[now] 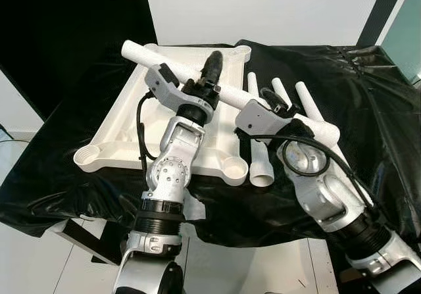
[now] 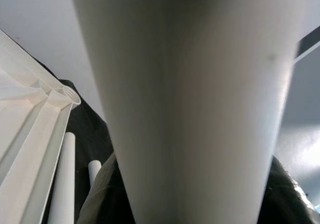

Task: Building children table

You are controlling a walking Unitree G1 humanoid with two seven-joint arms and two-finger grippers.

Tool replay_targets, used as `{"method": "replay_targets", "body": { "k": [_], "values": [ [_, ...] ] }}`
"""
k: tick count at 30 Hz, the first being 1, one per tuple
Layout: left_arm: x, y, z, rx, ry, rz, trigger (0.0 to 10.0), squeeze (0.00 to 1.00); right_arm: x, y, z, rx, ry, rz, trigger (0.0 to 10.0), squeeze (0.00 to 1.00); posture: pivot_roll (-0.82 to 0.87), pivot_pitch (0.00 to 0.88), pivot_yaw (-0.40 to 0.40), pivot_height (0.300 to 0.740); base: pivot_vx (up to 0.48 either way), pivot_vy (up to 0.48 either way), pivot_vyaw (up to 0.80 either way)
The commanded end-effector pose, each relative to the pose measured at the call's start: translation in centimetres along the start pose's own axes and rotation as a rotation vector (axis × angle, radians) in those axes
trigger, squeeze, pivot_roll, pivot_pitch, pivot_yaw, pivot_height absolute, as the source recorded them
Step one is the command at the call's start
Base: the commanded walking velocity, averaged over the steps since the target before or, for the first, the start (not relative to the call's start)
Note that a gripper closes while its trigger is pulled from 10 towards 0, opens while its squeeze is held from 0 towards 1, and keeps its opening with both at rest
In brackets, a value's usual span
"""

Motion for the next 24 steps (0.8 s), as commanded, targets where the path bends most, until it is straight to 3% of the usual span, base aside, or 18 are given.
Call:
{"method": "replay_targets", "body": {
  "k": [1,2,3,5,6,7,8,9,10,11,12,13,14,16,20,24],
  "values": [
    [-1.7,-0.2,-0.1,0.006,-0.232,0.002,0.0,0.00,0.3,-0.2,0.0,0.007,0.000,-0.014,8.1,0.00,-0.09,0.000,0.055,0.740,0.000,0.000,0.00],
    [-1.7,-0.2,-0.1,0.006,-0.232,0.002,0.0,0.00,0.3,-0.2,0.0,0.007,0.000,-0.014,8.1,0.00,-0.09,0.000,0.055,0.740,0.000,0.000,0.00],
    [-1.7,-0.2,-0.1,0.003,-0.237,-0.001,0.0,0.00,0.2,-0.2,0.1,0.008,-0.012,-0.010,10.0,0.00,-0.09,0.000,0.053,0.740,0.000,0.000,0.00],
    [-1.8,-0.3,-0.2,0.005,-0.246,-0.004,0.0,0.00,-0.2,-0.1,0.2,0.014,-0.027,0.023,10.0,0.00,-0.09,0.000,0.053,0.740,0.000,0.000,0.00],
    [-1.9,-0.4,-0.2,0.009,-0.257,-0.008,0.0,0.00,-0.4,-0.1,0.2,0.031,-0.014,0.130,10.0,0.55,-0.09,0.000,0.052,0.740,0.000,0.000,0.00],
    [-1.9,-0.4,-0.2,0.009,-0.257,-0.008,0.0,0.00,-0.4,-0.1,0.2,0.031,-0.014,0.130,10.0,0.55,-0.09,0.000,0.052,0.740,0.000,0.000,0.00],
    [-2.1,-0.5,-0.2,0.012,-0.267,-0.011,0.0,0.00,-0.4,0.0,0.1,0.042,0.025,0.253,10.0,1.00,-0.09,0.000,0.051,0.740,0.000,0.000,0.00],
    [-2.1,-0.5,-0.2,0.012,-0.267,-0.011,0.0,0.00,-0.4,0.0,0.1,0.042,0.025,0.253,10.0,1.00,-0.09,0.000,0.051,0.740,0.000,0.000,0.00],
    [-2.2,-0.5,-0.2,0.015,-0.274,-0.013,0.0,0.00,-0.5,0.3,0.0,0.045,0.061,0.363,10.0,1.00,-0.09,0.000,0.050,0.740,0.000,0.000,0.00],
    [-2.2,-0.5,-0.2,0.015,-0.274,-0.013,0.0,0.00,-0.5,0.3,0.0,0.045,0.061,0.363,10.0,1.00,-0.09,0.000,0.050,0.740,0.000,0.000,0.00],
    [-2.3,-0.6,-0.2,0.016,-0.279,-0.014,0.0,0.00,-0.6,0.5,-0.1,0.044,0.089,0.443,10.0,1.00,-0.09,0.000,0.050,0.740,0.000,0.000,0.00],
    [-2.3,-0.6,-0.2,0.017,-0.282,-0.015,0.0,0.00,-1.2,0.8,-0.2,0.037,0.114,0.527,10.0,0.62,-0.09,0.000,0.049,0.740,0.000,0.000,0.00],
    [-2.4,-0.6,-0.2,0.017,-0.285,-0.016,0.0,0.00,-1.7,1.0,-0.2,0.028,0.128,0.587,10.0,0.00,-0.09,0.000,0.049,0.740,0.000,0.000,0.00],
    [-2.4,-0.6,-0.2,0.017,-0.285,-0.016,0.0,0.00,-1.7,1.0,-0.2,0.028,0.128,0.587,10.0,0.00,-0.09,0.000,0.049,0.740,0.000,0.000,0.00],
    [-2.4,-0.5,-0.3,0.018,-0.288,-0.019,0.0,0.00,-3.0,0.8,-0.7,0.021,0.171,0.679,10.0,0.00,-0.10,0.000,0.049,0.740,0.000,0.000,0.00],
    [-2.4,-0.6,-0.3,0.019,-0.294,-0.017,0.0,0.00,-4.2,-2.0,-2.2,0.082,0.242,0.725,10.0,0.00,-0.10,0.000,0.046,0.740,0.000,0.000,0.00]
  ]
}}
Point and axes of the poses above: a point about 5 cm out from each wrist's last joint towards the gripper, its own z axis pointing out of the wrist towards the gripper, its own y axis along the axis of the wrist's last joint, x = y × z, the point moved 2 cm from there along z, pointing out of the wrist towards the gripper
